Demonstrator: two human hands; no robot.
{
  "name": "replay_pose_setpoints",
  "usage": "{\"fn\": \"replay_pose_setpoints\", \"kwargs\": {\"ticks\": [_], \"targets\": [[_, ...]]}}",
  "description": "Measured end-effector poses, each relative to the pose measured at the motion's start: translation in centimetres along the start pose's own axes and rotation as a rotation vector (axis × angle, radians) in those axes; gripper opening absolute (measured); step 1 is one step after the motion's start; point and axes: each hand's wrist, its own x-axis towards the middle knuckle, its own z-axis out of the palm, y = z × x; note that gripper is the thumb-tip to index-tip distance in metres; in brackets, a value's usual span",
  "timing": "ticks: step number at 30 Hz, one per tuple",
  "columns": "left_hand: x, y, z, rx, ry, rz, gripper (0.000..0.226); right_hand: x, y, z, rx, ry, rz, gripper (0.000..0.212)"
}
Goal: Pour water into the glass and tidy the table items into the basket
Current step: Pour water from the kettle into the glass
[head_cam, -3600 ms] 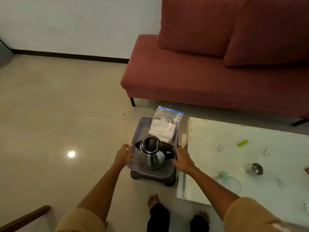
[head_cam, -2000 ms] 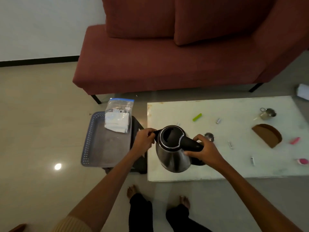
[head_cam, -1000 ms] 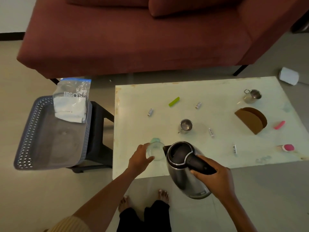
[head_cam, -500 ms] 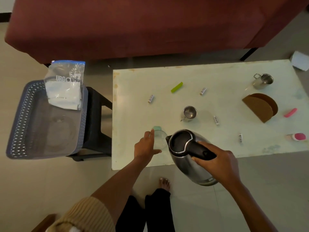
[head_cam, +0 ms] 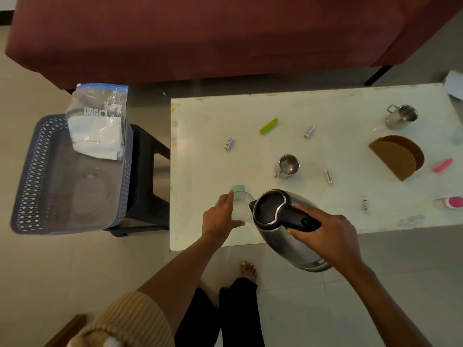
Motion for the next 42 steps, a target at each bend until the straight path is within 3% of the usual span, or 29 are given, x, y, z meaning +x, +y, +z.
{"fn": "replay_pose_setpoints", "kwargs": {"ticks": [17,42], "targets": [[-0.1,-0.7,0.2,-0.082,0.005,-0.002,0.094,0.6,-1.7,0.0,-0.018,0.003,0.013,0.042],[-0.1,-1.3,0.9,-0.149,0.066,0.04,0.091,1.9,-1.8,-0.1,-0.127,-0.088,-0.002,0.049]]}}
